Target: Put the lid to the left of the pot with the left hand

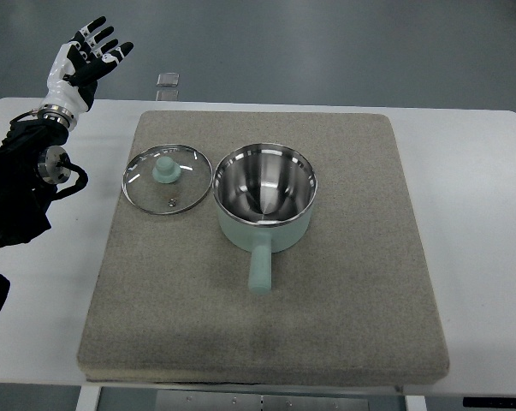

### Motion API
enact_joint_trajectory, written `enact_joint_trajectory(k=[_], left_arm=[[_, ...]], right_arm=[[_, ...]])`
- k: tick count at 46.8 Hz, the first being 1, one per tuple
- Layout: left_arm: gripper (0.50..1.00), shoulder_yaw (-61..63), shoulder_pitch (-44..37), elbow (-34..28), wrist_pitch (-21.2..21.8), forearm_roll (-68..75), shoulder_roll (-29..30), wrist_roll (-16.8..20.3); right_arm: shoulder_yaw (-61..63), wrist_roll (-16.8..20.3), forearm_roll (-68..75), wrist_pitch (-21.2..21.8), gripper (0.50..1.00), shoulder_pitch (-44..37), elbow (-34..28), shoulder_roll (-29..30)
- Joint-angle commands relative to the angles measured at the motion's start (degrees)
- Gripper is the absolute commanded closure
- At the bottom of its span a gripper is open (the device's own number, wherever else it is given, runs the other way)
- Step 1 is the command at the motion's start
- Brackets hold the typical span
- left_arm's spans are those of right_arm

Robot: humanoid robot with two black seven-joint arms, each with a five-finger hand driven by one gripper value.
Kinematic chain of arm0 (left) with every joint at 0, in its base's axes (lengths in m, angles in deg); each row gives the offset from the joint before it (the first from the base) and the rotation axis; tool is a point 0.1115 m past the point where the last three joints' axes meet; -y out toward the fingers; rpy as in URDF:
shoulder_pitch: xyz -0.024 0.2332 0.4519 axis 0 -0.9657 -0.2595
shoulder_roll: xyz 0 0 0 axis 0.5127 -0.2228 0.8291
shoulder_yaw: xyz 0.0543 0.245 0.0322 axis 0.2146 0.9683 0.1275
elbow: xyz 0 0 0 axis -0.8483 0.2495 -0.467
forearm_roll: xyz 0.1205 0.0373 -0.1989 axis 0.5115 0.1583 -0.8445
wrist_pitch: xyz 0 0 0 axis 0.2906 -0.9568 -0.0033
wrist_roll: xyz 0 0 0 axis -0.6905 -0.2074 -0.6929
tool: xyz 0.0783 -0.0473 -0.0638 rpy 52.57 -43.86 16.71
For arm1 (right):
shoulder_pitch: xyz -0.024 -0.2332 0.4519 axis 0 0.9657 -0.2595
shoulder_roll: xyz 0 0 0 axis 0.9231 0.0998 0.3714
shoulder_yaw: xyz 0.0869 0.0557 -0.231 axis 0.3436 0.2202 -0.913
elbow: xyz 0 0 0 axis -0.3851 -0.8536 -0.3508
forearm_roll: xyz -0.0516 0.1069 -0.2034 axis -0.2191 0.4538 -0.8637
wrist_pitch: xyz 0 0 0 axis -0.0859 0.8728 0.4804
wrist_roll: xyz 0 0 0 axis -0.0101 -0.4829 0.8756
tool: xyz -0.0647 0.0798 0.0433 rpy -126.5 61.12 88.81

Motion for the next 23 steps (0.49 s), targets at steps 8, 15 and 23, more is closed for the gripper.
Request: enact_joint_trajectory(k=[8,15,23], left_arm=[[0.508,-1.1,0.0,0.0,1.7,-0.3,-0.3,0.2],[0.508,-4.0,0.0,0.2,2.2,-0.7,-1.5,0.2],[0.508,-4.4,0.2,0.5,2.2,-0.8,-2.8,0.2]], right_arm=[[0.0,0.0,0.0,0.0,0.579,0.0,0.0,0.0],[0.0,0.0,0.0,0.0,0.579,0.0,0.0,0.0],[0.0,0.0,0.0,0.0,0.579,0.0,0.0,0.0]])
